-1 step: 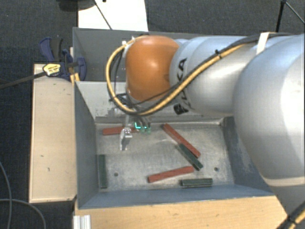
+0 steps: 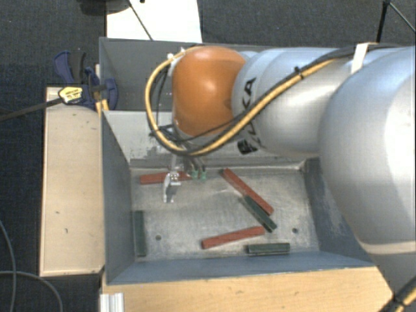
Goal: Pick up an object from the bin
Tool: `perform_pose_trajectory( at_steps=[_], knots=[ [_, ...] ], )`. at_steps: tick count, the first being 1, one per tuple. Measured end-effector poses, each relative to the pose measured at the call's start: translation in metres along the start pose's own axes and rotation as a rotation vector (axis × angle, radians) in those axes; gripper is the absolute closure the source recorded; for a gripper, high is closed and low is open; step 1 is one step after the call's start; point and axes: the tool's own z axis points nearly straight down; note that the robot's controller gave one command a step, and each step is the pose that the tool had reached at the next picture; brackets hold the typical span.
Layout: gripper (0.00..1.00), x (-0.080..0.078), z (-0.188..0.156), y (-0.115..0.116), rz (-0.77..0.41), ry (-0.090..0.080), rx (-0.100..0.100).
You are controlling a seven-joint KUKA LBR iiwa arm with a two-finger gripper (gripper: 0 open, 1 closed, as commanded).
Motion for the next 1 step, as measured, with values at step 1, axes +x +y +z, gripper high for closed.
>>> perform_pose_trajectory(
  at_steps=[1],
  knots=[
    [0.00,0.0066,0.0295,-0.0597,-0.025,-0.001,0.000]
  ],
)
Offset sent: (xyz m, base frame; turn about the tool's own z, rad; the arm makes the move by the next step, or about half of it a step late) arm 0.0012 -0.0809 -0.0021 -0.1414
